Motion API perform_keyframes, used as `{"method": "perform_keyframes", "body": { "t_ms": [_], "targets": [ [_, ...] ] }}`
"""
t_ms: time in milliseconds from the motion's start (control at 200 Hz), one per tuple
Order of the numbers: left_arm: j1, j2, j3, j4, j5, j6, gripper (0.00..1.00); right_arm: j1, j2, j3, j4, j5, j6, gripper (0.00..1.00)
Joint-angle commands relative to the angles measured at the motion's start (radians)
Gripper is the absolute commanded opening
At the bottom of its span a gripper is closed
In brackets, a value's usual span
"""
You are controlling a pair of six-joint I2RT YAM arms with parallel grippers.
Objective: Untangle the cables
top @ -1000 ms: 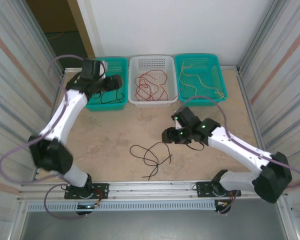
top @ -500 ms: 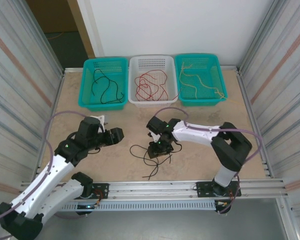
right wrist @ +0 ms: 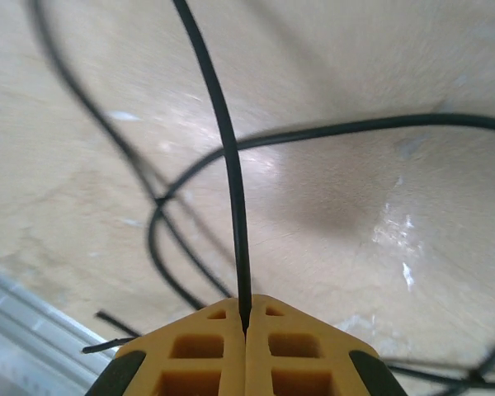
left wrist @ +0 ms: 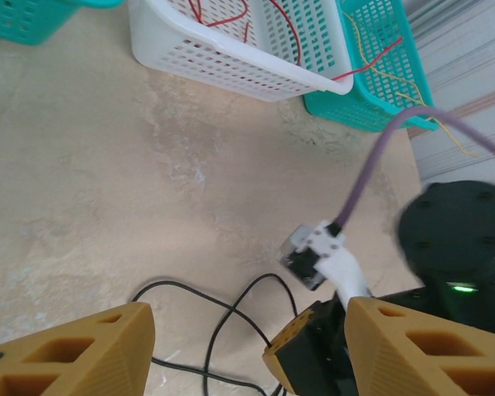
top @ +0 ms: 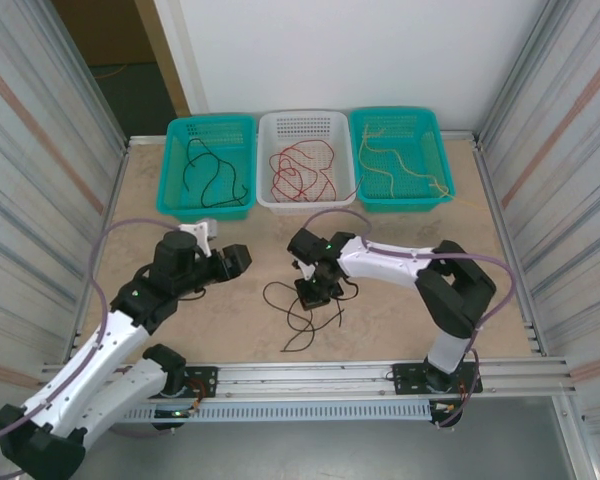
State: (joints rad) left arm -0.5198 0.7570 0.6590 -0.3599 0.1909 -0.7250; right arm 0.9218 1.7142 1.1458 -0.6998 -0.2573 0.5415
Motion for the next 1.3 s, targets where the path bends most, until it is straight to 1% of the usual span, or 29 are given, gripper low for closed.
{"method": "perform_keyframes", "body": {
  "t_ms": [0, 120, 311, 501, 666, 787, 967, 1052, 1142, 1197, 1298],
  "targets": [
    [-0.009, 0.0, -0.058, 0.164, 0.083, -0.07, 0.63, 0.006, -0.146, 0.063, -0.046, 0.062, -0.005, 0.0],
    [-0.011, -0.016, -0.116, 0.309, 0.12, -0.135, 0.64, 0.006, -0.223, 0.111, -0.086, 0.111, -0.009, 0.0],
    [-0.015, -0.021, -0.136, 0.398, 0.141, -0.16, 0.65, 0.008, -0.318, 0.184, -0.098, 0.148, -0.008, 0.0],
    [-0.024, -0.002, -0.091, 0.312, 0.089, -0.11, 0.64, 0.008, -0.406, 0.185, -0.044, 0.13, -0.003, 0.0],
    [-0.025, 0.05, -0.077, 0.335, 0.106, -0.092, 0.63, 0.007, -0.448, 0.17, -0.002, 0.1, -0.005, 0.0],
    [-0.026, 0.081, -0.052, 0.339, 0.103, -0.057, 0.58, 0.008, -0.461, 0.162, 0.023, 0.082, -0.008, 0.0],
    [-0.026, 0.115, -0.028, 0.36, 0.107, 0.005, 0.56, 0.006, -0.47, 0.151, 0.046, 0.06, -0.008, 0.0],
    [-0.026, 0.125, -0.014, 0.351, 0.101, 0.02, 0.52, 0.006, -0.474, 0.143, 0.055, 0.056, -0.012, 0.0],
    [-0.026, 0.14, 0.01, 0.321, 0.088, 0.042, 0.36, 0.007, -0.481, 0.131, 0.066, 0.059, -0.014, 0.0],
    [-0.026, 0.149, 0.025, 0.297, 0.078, 0.057, 0.3, 0.006, -0.486, 0.126, 0.068, 0.064, -0.017, 0.0],
    [-0.026, 0.154, 0.038, 0.261, 0.035, 0.07, 0.25, 0.002, -0.493, 0.123, 0.067, 0.064, -0.021, 0.0]
  ]
}}
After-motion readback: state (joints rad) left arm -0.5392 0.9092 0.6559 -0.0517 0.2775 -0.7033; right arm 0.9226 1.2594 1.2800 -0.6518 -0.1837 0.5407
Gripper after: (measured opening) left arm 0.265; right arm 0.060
